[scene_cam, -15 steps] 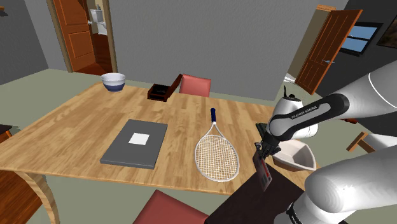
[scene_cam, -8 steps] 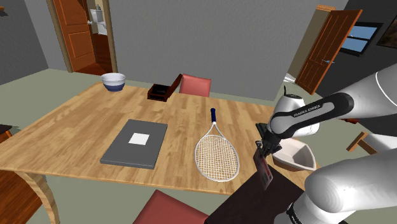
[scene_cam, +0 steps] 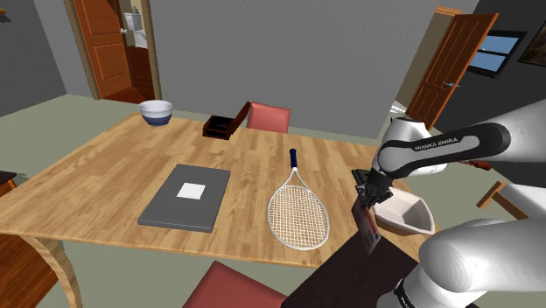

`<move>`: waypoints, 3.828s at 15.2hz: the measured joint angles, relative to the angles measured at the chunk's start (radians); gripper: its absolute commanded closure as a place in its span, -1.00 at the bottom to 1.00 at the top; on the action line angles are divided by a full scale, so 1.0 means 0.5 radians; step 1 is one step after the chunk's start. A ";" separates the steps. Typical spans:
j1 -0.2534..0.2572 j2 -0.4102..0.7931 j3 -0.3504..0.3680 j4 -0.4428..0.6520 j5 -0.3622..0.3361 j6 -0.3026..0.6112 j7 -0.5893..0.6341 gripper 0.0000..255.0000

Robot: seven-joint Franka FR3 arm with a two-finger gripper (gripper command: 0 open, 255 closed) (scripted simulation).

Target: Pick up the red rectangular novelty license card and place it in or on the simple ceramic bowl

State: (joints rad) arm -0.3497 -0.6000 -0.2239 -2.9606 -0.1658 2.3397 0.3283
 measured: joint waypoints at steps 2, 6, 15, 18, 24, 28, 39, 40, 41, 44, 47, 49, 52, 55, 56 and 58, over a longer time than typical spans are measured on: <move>-0.002 -0.063 0.009 0.019 0.004 -0.082 0.001 1.00; 0.001 -0.160 0.027 0.074 0.018 -0.234 0.003 1.00; 0.012 -0.330 0.068 0.249 0.054 -0.577 0.005 1.00; 0.014 -0.373 0.079 0.297 0.063 -0.669 0.006 1.00; 0.008 -0.405 0.076 0.439 0.066 -0.841 -0.020 1.00; -0.071 -0.307 -0.074 0.571 -0.030 -0.865 -0.191 1.00; -0.167 0.147 -0.520 1.143 -0.166 -0.926 -0.719 1.00; -0.166 0.204 -0.565 1.214 -0.162 -0.933 -0.775 1.00; -0.170 0.238 -0.603 1.260 -0.164 -0.940 -0.823 1.00; -0.173 0.282 -0.645 1.251 -0.167 -0.883 -0.861 1.00; -0.172 0.306 -0.663 1.195 -0.171 -0.805 -0.863 1.00; -0.171 0.331 -0.680 1.161 -0.171 -0.746 -0.869 1.00; -0.174 0.349 -0.699 1.096 -0.179 -0.663 -0.872 1.00; -0.171 0.386 -0.722 1.039 -0.179 -0.570 -0.876 1.00; -0.169 0.400 -0.729 1.026 -0.178 -0.544 -0.879 1.00; -0.168 0.423 -0.744 0.991 -0.178 -0.486 -0.883 1.00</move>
State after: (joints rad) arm -0.4336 -0.3884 -0.5957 -2.4651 -0.2546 2.0964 -0.1134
